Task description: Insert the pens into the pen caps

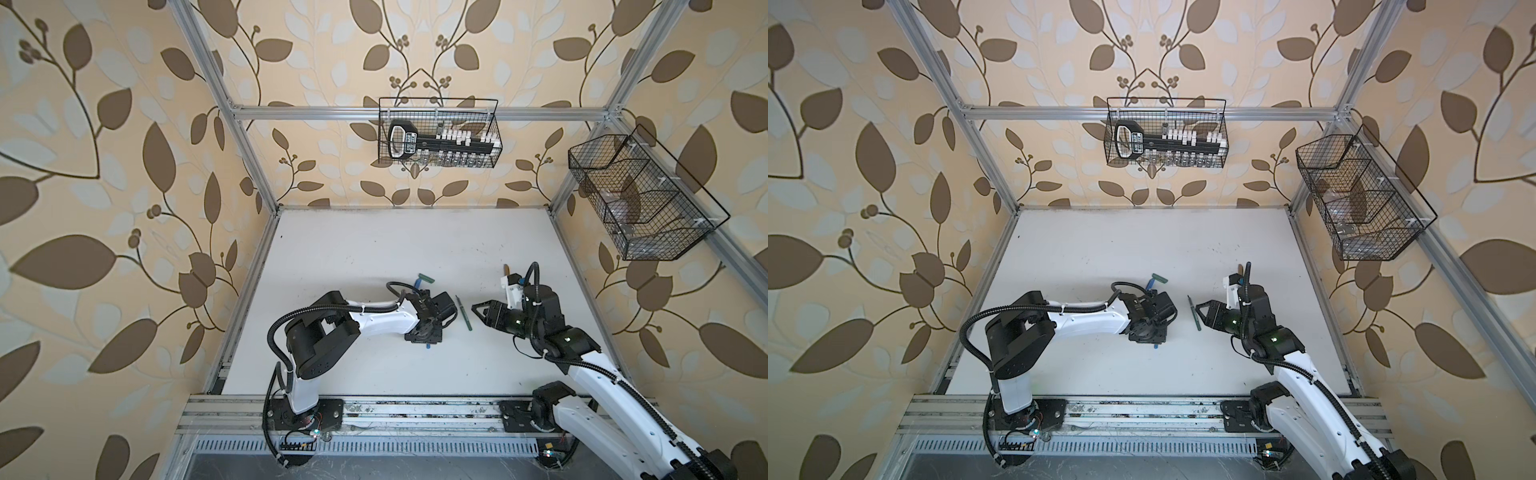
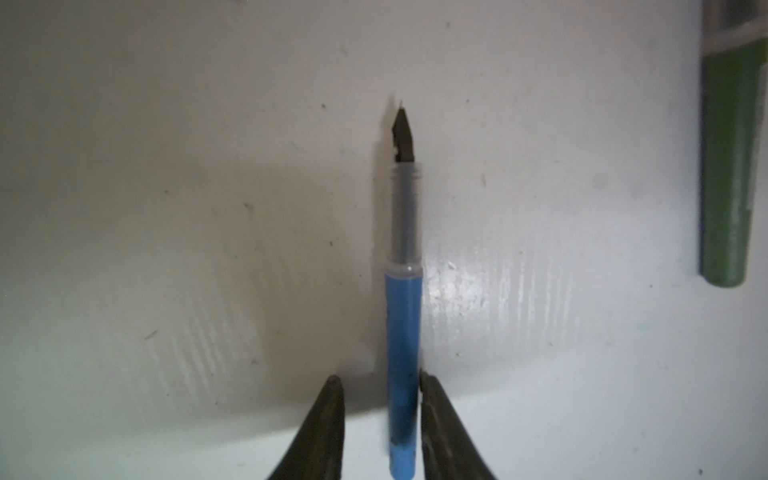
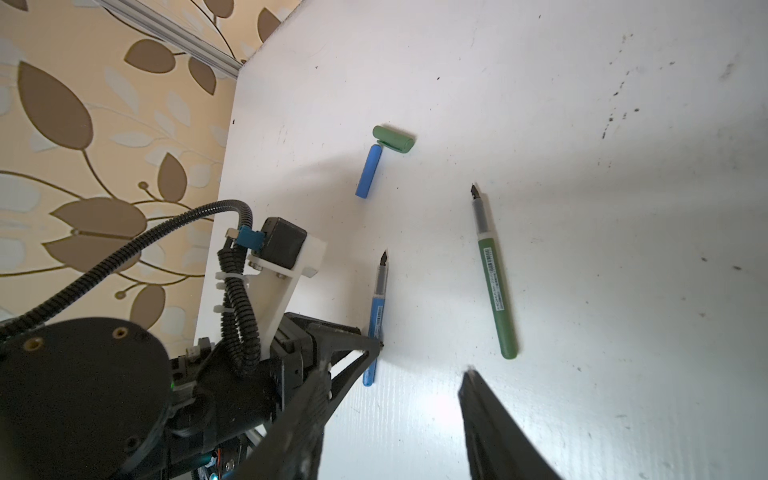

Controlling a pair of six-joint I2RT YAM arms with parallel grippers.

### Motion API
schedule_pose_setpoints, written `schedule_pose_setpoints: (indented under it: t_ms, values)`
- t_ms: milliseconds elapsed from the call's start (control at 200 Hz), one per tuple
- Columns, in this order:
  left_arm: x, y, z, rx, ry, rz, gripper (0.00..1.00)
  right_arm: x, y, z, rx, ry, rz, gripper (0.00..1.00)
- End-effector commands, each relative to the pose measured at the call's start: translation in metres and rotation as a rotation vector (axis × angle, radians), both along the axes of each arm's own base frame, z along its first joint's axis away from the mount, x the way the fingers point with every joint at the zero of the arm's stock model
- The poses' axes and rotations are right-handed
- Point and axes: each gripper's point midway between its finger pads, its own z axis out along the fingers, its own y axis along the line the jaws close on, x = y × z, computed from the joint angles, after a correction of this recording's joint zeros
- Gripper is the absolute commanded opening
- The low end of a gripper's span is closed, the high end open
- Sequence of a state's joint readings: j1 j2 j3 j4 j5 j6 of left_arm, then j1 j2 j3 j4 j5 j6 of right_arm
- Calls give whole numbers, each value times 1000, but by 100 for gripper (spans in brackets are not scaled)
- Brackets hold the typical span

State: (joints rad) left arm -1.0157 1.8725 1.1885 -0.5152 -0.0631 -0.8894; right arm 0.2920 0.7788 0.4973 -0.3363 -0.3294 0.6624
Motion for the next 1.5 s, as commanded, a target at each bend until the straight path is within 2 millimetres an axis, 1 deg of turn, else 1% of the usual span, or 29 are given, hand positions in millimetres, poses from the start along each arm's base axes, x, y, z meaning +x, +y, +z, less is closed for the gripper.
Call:
schedule_pose_setpoints:
  t_ms: [0, 80, 190, 250, 290, 330, 350, 435, 536, 691, 746, 866, 941, 1036, 1191, 1496]
  values:
    - [-6, 4, -6, 35, 6, -4, 18, -3, 2, -2, 13, 2, 5, 53]
    - [-7, 2, -3, 52, -6, -43, 11, -4, 3, -2, 12, 1, 5, 53]
    - [-6, 8, 3, 132, -41, -125, 10, -3, 4, -3, 11, 3, 9, 53]
    - [-5, 15, 5, 163, -51, -139, 15, -2, 5, -2, 14, 2, 11, 53]
    - [-6, 16, 6, 165, -55, -157, 22, -1, 6, -2, 16, 2, 12, 53]
    - [-7, 18, 5, 168, -56, -159, 32, -1, 7, -2, 16, 0, 14, 53]
    - [-7, 21, 6, 173, -58, -156, 34, -1, 7, -2, 16, 0, 13, 53]
    - [-10, 23, 5, 156, -56, -142, 40, 0, 8, -3, 16, -1, 13, 53]
    - [-12, 19, 2, 115, -46, -120, 40, 1, 9, -3, 17, 2, 15, 53]
    - [-14, 5, -8, 31, -26, -97, 33, 2, 10, -5, 11, 6, 18, 53]
    - [-14, 0, -12, 10, -18, -93, 28, 3, 10, -6, -5, 7, 18, 53]
    - [-15, -4, -19, 0, -5, -98, 22, 2, 10, -18, -106, 46, 29, 53]
    - [-15, -5, -19, -11, -3, -100, 19, 1, 15, -28, -132, 75, 50, 53]
    - [-15, -5, -17, -28, -10, -98, 15, 2, 24, -35, -121, 84, 65, 53]
    - [-15, -5, -9, -78, -42, -114, 12, 7, 36, -46, -124, 108, 80, 53]
    - [-14, -13, 9, -172, -117, -183, 11, 15, 71, -47, -90, 109, 135, 53]
